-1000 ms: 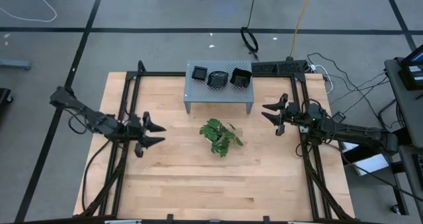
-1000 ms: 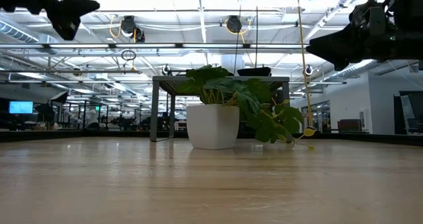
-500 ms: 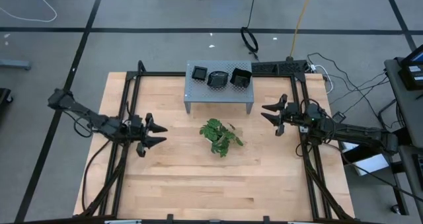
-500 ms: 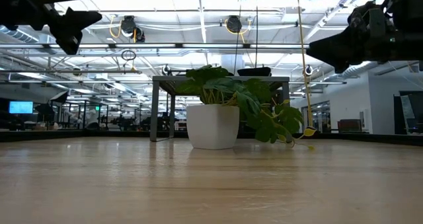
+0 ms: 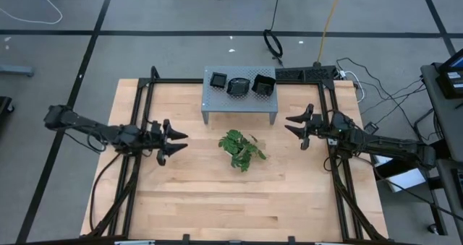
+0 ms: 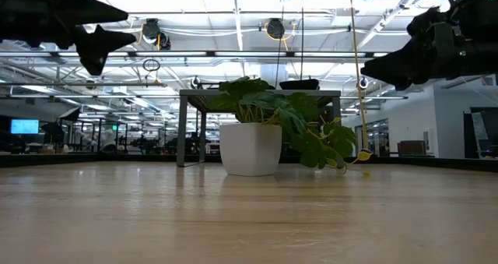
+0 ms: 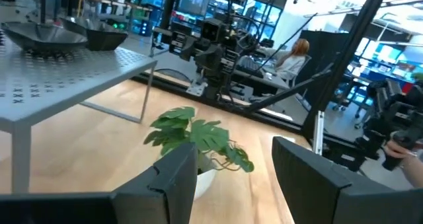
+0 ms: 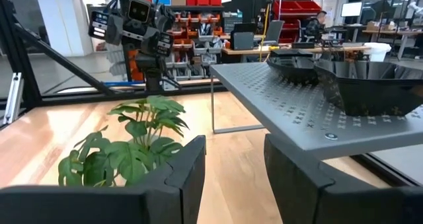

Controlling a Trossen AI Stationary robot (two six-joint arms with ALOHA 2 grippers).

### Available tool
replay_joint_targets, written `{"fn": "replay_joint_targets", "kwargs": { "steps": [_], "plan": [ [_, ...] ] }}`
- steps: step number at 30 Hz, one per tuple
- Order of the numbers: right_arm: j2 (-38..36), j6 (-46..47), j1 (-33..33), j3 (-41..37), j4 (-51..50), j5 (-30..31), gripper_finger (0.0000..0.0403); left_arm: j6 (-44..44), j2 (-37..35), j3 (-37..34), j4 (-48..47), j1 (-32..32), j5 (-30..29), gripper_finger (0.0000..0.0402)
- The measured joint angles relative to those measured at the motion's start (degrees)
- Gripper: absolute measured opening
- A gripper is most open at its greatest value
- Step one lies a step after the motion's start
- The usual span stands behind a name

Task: Pick & Place Mini shaped plates
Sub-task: Return to Home Position

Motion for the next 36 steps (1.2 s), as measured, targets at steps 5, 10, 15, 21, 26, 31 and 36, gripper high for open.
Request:
{"fn": "replay_joint_targets", "kwargs": {
  "steps": [5, 10, 15, 21, 26, 31, 36],
  "plan": [
    [0.00, -0.11, 0.00, 0.00, -0.43, -0.02, 0.0141, 1.79, 2.74, -3.88, 11.33, 0.00, 0.77, 0.0200],
    [0.00, -0.42, 0.00, 0.00, -0.42, -0.01, 0.0141, 5.37, 5.08, -6.05, 18.91, 0.17, 0.84, 0.0200],
    [0.00, -0.42, 0.00, 0.00, -0.54, -0.02, 0.0141, 9.68, 4.12, -6.00, 19.23, 2.43, 0.80, 0.0200],
    [0.00, -0.42, 0.00, 0.00, -0.84, -0.02, 0.0141, 12.61, 1.13, -6.00, 18.51, 9.43, 0.64, 0.0200],
    [0.00, -0.42, 0.00, 0.00, -0.85, -0.03, 0.0141, 12.00, -1.53, -6.00, 12.60, 16.59, 0.65, 0.0200],
    [0.00, -0.42, 0.00, 0.00, -0.85, -0.04, 0.0141, 9.70, -4.74, -6.00, 6.39, 22.42, 1.18, 0.0200],
    [0.01, -0.42, 0.00, 0.00, -0.85, -0.04, 0.0141, 10.36, -9.31, -6.00, 3.84, 27.27, 7.25, 0.0200]
  ]
}}
